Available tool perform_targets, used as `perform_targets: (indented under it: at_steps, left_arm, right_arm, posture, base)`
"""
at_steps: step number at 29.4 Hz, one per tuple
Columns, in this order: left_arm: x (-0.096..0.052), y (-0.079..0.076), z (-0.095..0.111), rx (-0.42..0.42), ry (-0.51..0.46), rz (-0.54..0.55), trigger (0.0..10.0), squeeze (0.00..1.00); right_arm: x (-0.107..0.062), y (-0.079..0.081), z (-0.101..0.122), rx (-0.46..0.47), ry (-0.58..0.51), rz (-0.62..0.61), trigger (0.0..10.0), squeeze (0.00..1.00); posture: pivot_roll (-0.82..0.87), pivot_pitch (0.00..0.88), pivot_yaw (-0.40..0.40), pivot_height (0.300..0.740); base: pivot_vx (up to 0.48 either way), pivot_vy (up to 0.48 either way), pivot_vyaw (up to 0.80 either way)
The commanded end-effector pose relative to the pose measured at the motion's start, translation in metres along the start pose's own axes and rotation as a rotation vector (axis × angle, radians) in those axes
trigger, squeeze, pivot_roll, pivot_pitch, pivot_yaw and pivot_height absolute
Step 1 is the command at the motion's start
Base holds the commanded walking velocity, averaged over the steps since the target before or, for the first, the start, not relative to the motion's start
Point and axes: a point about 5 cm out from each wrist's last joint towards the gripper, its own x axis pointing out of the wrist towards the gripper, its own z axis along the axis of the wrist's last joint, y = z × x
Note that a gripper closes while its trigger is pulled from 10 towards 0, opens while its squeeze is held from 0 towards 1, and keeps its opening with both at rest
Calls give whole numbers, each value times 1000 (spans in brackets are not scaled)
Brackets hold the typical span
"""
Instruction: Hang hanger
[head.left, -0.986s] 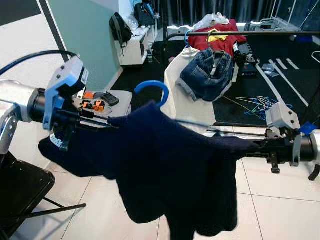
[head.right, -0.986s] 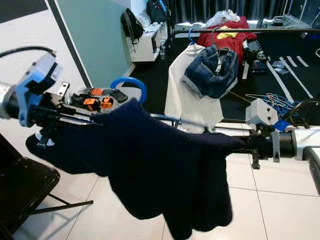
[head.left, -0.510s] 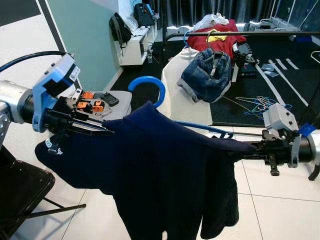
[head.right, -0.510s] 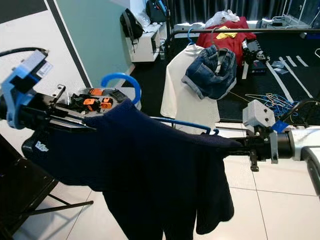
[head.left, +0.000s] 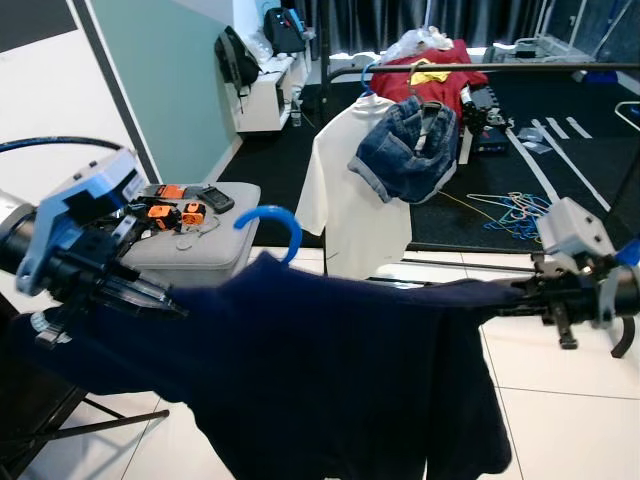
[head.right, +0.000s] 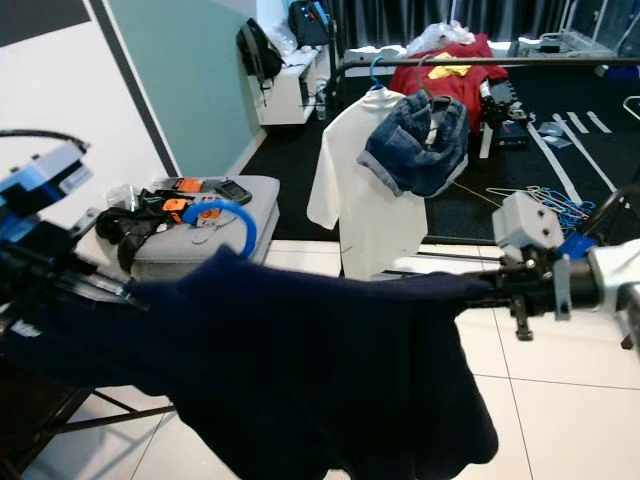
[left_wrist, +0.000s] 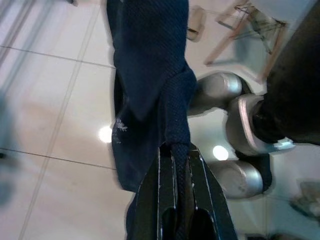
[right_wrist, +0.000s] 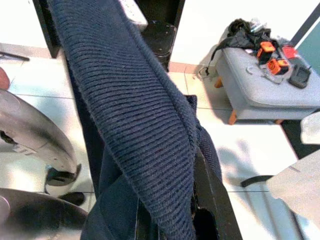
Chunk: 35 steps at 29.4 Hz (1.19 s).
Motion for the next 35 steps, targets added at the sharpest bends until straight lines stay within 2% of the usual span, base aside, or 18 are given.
perform_targets:
  at_steps: [1, 6, 8, 11, 12, 13, 14, 22, 23, 24, 25, 26, 28, 29, 30, 32, 33, 35]
  left_arm:
    - [5, -6, -5, -32, 33, -59, 10000, 0]
    - [39, -5, 0, 72, 5, -187, 10000, 0]
    - [39, -5, 0, 72, 5, -187, 10000, 0]
    - [52, -5, 5, 118, -26, -235, 10000, 0]
    - [67, -3, 11, 181, -67, -270, 10000, 0]
    - [67, -3, 11, 181, -67, -270, 10000, 0]
    - [82, 4, 21, 273, -109, -253, 10000, 0]
    - [85, 6, 15, 285, -85, -176, 10000, 0]
    - [86, 6, 11, 281, -78, -154, 10000, 0]
    - [87, 6, 7, 277, -73, -133, 10000, 0]
    - [87, 6, 7, 277, -73, -133, 10000, 0]
    - [87, 10, 3, 273, -62, -88, 10000, 0]
    - [87, 10, 3, 273, -62, -88, 10000, 0]
    - [86, 16, 0, 268, -39, -23, 10000, 0]
    - [82, 24, -5, 261, -1, 60, 10000, 0]
    - [82, 24, -5, 261, -1, 60, 10000, 0]
    - [74, 33, -12, 253, 64, 148, 10000, 0]
    - [74, 33, -12, 253, 64, 148, 10000, 0]
  right_arm:
    - [3, -2, 12, -53, 0, 42, 0, 0]
    - [13, -13, 50, -175, -93, 137, 0, 0]
    - [13, -13, 50, -175, -93, 137, 0, 0]
    - [17, -20, 65, -218, -131, 152, 0, 0]
    - [25, -32, 78, -257, -164, 139, 0, 0]
    - [25, -32, 78, -257, -164, 139, 0, 0]
    - [40, -55, 92, -258, -222, 77, 0, 0]
    - [46, -70, 90, -171, -278, -23, 0, 0]
    - [51, -73, 81, -116, -263, -58, 3843, 0]
    - [58, -74, 69, -83, -210, -74, 6902, 0]
    - [58, -74, 69, -83, -210, -74, 6902, 0]
    - [65, -70, 46, -42, -109, -62, 10000, 0]
    - [65, -70, 46, -42, -109, -62, 10000, 0]
    - [70, -61, 20, 13, -1, -8, 10000, 0]
    - [70, -46, -4, 51, 89, 81, 10000, 1000]
    - [70, -46, -4, 51, 89, 81, 10000, 1000]
    - [64, -29, -20, 96, 144, 182, 10000, 1000]
    - [64, -29, -20, 96, 144, 182, 10000, 1000]
  posture:
    - [-153, 0, 67, 740]
    - [-164, 0, 62, 740]
    - [-164, 0, 62, 740]
    - [-168, 0, 55, 740]
    - [-169, 0, 44, 740]
    - [-169, 0, 44, 740]
    - [-158, 0, 34, 740]
    - [-152, 0, 35, 740]
    - [-154, 0, 36, 740]
    - [-154, 0, 36, 740]
    - [-154, 0, 36, 740]
    - [-153, 0, 37, 740]
    - [-153, 0, 37, 740]
    - [-148, 0, 34, 740]
    - [-148, 0, 36, 740]
    - [-148, 0, 36, 740]
    - [-152, 0, 39, 740]
    - [-152, 0, 39, 740]
  base:
    - [0, 0, 0]
    - [0, 0, 0]
    - [0, 0, 0]
    - [0, 0, 0]
    - [0, 0, 0]
    - [0, 0, 0]
    - [0, 0, 0]
    - [0, 0, 0]
    - [0, 0, 0]
    - [0, 0, 0]
    - [0, 0, 0]
    - [0, 0, 0]
    - [0, 0, 0]
    - [0, 0, 0]
    - [0, 0, 0]
    - [0, 0, 0]
    - [0, 0, 0]
    - [0, 0, 0]
